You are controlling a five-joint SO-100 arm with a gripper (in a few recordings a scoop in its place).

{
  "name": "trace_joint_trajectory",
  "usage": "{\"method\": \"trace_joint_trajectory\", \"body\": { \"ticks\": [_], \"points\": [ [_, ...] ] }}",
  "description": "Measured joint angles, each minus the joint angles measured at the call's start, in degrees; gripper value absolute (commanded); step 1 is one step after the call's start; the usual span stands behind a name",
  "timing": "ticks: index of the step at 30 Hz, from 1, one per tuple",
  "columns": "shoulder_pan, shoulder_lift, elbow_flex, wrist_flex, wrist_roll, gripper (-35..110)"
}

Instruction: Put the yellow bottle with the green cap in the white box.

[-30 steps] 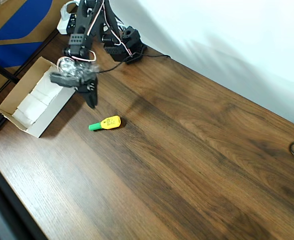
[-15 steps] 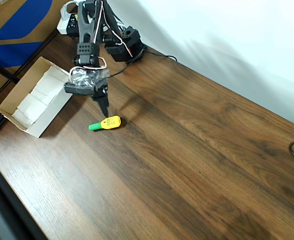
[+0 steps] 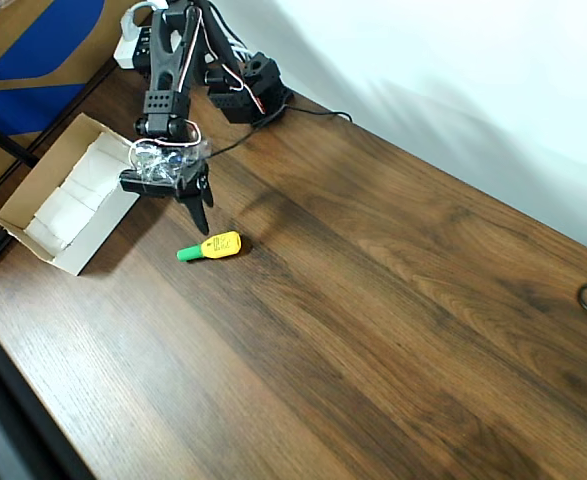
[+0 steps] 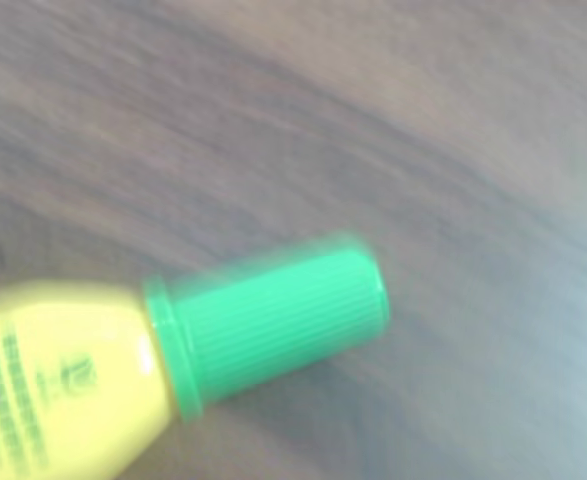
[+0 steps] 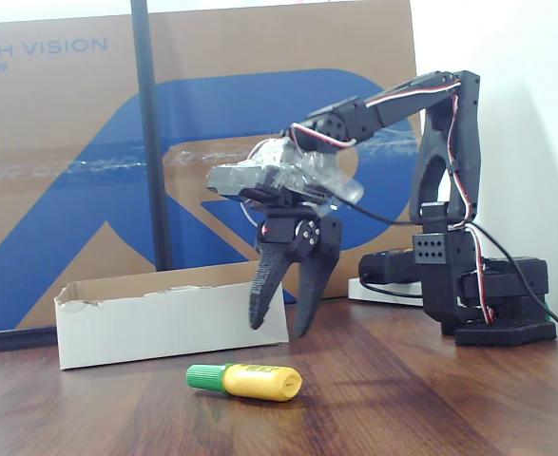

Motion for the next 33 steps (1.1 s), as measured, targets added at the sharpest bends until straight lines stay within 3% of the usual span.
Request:
{"method": "trace_joint_trajectory", "body": {
  "ticks": [7, 19, 33],
  "points": [
    [-0.9, -0.8, -4.4, 11.5, 0.4, 30],
    [2.4, -5.7, -7.2, 14.1, 4.9, 39],
    [2.3, -21.9, -26.1, 16.0, 4.2, 37]
  ]
}}
